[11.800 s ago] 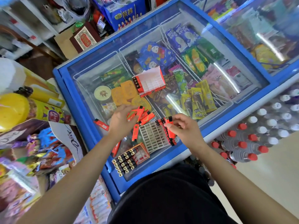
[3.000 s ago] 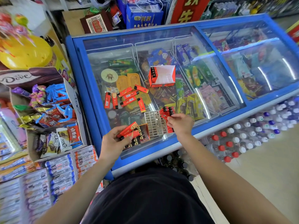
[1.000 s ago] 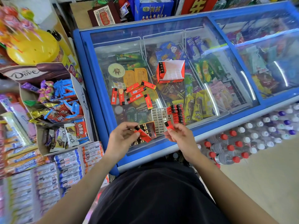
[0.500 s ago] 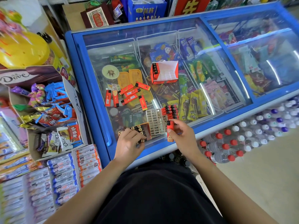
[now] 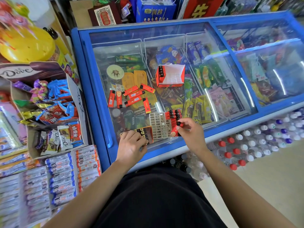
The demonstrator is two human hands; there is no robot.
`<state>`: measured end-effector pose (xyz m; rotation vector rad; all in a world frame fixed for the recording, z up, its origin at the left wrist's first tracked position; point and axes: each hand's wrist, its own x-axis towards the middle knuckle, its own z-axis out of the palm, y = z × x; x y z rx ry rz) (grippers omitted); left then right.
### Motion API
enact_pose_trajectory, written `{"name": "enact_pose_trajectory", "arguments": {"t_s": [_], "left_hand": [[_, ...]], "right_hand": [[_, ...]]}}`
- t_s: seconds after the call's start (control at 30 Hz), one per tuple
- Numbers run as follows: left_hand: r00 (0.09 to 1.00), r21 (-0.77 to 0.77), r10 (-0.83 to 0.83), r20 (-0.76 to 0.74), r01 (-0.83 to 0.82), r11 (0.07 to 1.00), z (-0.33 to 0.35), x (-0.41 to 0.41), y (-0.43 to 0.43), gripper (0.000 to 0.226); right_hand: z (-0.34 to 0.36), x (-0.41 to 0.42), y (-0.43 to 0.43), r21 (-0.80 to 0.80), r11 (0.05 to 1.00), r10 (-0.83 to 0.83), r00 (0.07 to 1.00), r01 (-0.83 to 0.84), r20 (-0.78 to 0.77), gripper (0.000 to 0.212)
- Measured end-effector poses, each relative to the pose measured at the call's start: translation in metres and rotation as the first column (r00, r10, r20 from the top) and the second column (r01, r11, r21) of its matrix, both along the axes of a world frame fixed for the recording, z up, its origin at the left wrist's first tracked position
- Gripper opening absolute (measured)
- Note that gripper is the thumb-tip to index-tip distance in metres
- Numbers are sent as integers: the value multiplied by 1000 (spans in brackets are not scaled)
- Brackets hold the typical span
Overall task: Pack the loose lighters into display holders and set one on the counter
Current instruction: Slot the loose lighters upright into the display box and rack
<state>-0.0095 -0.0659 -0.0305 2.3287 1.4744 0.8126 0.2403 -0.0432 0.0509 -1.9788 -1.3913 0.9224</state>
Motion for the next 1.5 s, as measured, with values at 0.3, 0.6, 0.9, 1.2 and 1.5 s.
{"name": "enact_pose_trajectory", "arguments": {"t_s": [0.3, 0.6, 0.9, 1.2, 1.5], "left_hand": [[990, -190, 57, -132, -81, 978, 4, -15, 4, 78], [996, -210, 65, -62, -77, 975, -8, -19, 8, 77], [996, -161, 89, -33, -93, 983, -14, -18, 8, 75], [997, -166, 68, -27, -72, 984, -12, -19, 7, 78], [998, -226, 42, -42, -50, 973, 3, -26, 12, 82]], "right_hand": [[-7, 2, 20, 79, 994, 67, 987, -80, 149, 23], [-23, 9, 36, 95, 947, 239, 871, -307, 430, 23], [-36, 13, 46, 114, 853, 348, 719, -509, 602, 14], [-41, 17, 31, 179, 852, 319, 760, -491, 566, 7], [-12, -25, 56, 195, 887, 275, 818, -419, 506, 11]]}}
